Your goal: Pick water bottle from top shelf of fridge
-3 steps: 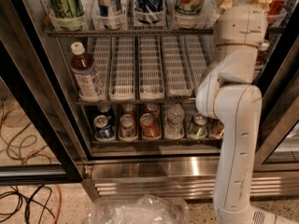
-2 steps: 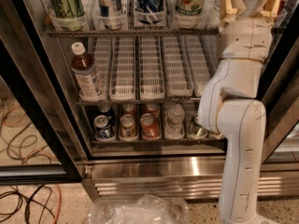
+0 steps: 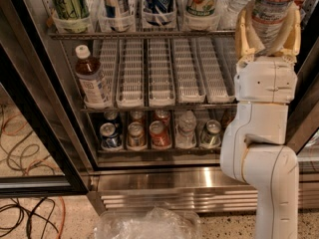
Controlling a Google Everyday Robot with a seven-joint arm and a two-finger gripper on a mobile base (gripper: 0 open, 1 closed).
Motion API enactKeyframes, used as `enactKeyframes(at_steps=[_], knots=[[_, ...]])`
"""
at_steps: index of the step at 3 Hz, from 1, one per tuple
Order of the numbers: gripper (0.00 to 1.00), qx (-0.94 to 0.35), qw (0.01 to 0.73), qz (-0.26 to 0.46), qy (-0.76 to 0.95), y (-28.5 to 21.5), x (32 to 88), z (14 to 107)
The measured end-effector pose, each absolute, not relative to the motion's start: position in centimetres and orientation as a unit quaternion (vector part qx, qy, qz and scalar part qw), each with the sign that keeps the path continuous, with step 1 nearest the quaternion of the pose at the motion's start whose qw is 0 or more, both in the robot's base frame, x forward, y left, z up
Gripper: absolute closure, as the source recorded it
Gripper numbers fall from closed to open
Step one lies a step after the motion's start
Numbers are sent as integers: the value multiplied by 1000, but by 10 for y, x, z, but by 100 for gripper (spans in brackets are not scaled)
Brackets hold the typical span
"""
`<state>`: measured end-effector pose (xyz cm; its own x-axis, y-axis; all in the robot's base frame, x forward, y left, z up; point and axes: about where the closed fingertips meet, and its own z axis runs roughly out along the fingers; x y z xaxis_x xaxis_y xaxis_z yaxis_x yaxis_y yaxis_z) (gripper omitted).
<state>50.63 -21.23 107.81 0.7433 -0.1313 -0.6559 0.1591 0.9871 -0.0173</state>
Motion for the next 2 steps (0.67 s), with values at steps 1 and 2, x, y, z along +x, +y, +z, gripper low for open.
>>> enactKeyframes(at_steps=[1, 2], knots=[[100, 20, 933, -78, 350, -212, 506, 1078], [100, -7, 935, -57, 350, -202, 488, 1069]])
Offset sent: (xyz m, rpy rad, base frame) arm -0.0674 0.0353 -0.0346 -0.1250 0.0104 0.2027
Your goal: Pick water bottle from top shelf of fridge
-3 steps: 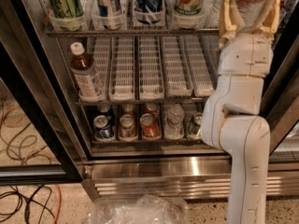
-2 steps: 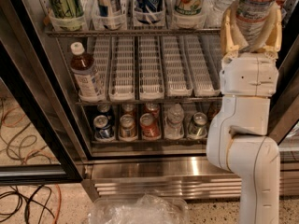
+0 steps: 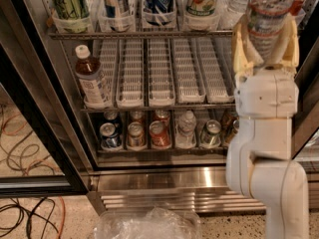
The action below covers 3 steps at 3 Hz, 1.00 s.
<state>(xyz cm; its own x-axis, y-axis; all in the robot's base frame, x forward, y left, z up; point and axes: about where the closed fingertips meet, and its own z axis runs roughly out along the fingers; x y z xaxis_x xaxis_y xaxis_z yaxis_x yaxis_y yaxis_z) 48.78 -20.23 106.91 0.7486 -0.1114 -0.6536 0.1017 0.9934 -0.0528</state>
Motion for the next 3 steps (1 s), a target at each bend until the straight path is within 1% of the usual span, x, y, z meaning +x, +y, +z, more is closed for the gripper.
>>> enactKeyframes(at_steps=[2, 3], knots=[[100, -96, 933, 25, 347, -146, 410, 1027], [100, -145, 920, 67, 358, -126, 377, 1001]])
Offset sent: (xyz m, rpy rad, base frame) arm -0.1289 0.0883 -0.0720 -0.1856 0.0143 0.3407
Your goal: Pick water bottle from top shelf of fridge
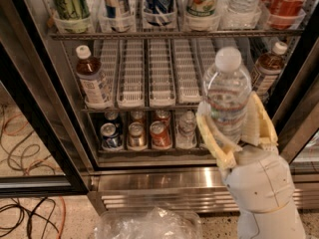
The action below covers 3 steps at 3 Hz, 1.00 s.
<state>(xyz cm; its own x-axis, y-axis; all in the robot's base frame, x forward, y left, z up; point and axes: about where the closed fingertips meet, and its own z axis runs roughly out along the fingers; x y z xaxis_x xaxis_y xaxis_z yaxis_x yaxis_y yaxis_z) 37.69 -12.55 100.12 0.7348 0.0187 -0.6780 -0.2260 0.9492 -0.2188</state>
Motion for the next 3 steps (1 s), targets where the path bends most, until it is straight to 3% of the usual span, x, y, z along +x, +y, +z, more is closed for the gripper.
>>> enactKeyframes(at_steps=[1, 3], knots=[[100, -177, 890, 126, 401, -122, 360, 970], [100, -195, 888, 127, 398, -124, 340, 969]])
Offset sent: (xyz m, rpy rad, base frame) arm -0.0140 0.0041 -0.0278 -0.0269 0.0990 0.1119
